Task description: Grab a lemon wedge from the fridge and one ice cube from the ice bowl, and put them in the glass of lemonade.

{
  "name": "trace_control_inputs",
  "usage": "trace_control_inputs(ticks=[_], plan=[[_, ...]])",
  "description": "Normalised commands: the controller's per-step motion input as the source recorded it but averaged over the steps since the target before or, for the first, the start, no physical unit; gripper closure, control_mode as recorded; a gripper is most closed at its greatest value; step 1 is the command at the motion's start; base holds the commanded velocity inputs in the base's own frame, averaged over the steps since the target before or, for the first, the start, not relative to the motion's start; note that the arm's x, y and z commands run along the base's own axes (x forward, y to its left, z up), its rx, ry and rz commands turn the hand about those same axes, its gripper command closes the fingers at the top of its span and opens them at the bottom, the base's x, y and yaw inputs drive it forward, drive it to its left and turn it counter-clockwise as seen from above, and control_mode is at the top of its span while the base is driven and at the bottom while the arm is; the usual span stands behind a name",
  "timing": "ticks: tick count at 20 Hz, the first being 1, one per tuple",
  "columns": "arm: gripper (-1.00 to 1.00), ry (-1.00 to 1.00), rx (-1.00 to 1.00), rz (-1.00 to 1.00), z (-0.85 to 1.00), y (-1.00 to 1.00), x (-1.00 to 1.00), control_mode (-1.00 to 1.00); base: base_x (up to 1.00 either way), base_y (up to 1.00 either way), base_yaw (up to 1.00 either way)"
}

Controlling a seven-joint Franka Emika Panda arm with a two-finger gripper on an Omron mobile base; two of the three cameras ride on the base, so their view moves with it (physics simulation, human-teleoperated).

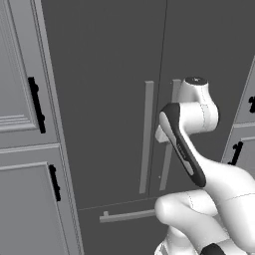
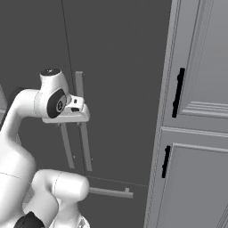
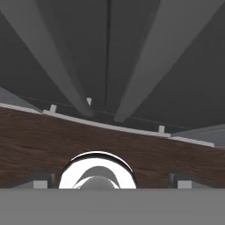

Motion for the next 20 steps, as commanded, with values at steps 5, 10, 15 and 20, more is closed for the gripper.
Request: trace_control_inputs(ticks=[5, 10, 15, 20], plan=[[-1.00, 0.00, -0.02, 0.00, -0.13, 0.06, -0.19, -1.00, 0.00, 0.00, 0.00], [-1.00, 0.00, 0.00, 0.00, 0.00, 0.00, 0.00, 1.00, -0.65, -0.09, -0.04], [-1.00, 0.00, 0.00, 0.00, 0.00, 0.00, 0.00, 1.00, -0.58, -0.31, -0.10], [-1.00, 0.00, 0.00, 0.00, 0.00, 0.00, 0.00, 1.00, -0.30, -0.42, -0.27]])
